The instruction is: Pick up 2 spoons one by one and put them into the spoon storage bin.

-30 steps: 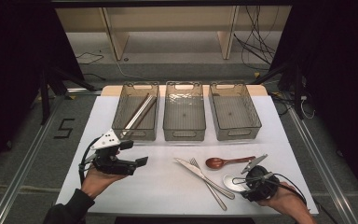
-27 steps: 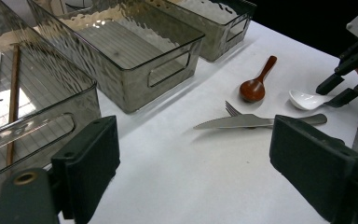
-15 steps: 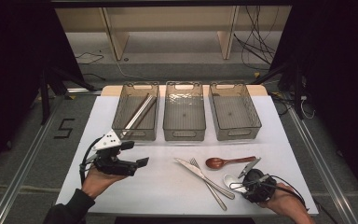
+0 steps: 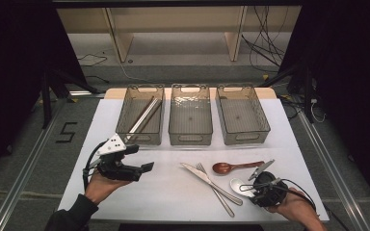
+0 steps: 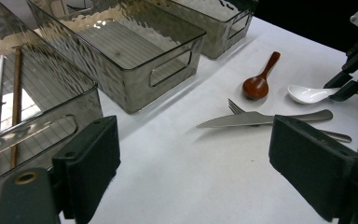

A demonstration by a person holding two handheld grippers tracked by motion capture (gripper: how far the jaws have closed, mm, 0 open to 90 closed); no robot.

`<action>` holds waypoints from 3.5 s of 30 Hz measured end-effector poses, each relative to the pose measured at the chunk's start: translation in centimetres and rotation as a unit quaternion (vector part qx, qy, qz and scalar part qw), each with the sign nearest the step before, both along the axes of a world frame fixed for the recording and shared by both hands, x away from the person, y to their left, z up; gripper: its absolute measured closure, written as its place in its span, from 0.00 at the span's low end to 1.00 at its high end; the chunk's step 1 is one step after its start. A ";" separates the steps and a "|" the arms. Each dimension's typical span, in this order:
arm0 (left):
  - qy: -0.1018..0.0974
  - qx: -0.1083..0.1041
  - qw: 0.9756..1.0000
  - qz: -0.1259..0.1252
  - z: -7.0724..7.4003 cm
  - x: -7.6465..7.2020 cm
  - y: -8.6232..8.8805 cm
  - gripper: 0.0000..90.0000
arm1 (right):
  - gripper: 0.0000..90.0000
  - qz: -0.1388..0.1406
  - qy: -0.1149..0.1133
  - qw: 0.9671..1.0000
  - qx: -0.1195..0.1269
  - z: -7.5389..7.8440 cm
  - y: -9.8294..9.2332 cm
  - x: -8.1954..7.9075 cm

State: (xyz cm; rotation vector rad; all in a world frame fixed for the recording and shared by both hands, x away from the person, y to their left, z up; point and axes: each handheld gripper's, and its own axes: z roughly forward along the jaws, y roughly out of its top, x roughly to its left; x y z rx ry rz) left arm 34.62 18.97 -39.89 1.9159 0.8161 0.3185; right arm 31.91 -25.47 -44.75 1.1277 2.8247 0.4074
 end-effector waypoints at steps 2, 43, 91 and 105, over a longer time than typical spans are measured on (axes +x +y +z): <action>0.001 0.000 1.000 0.001 0.0 0.0 0.1 0.17 | 0.85 -0.006 0.000 1.000 0.015 0.1 -0.3 0.1; -0.011 -0.025 0.999 0.016 -0.1 -0.2 0.7 0.17 | 0.85 0.009 -0.116 0.985 0.126 7.0 6.3 8.2; -0.014 -0.047 0.999 0.021 0.1 -0.4 1.2 0.17 | 0.84 -0.058 -0.107 0.985 0.120 7.8 14.0 20.9; -0.013 -0.048 0.999 0.018 0.2 -0.4 1.3 0.17 | 0.84 -0.079 -0.092 0.988 0.100 6.9 15.6 22.2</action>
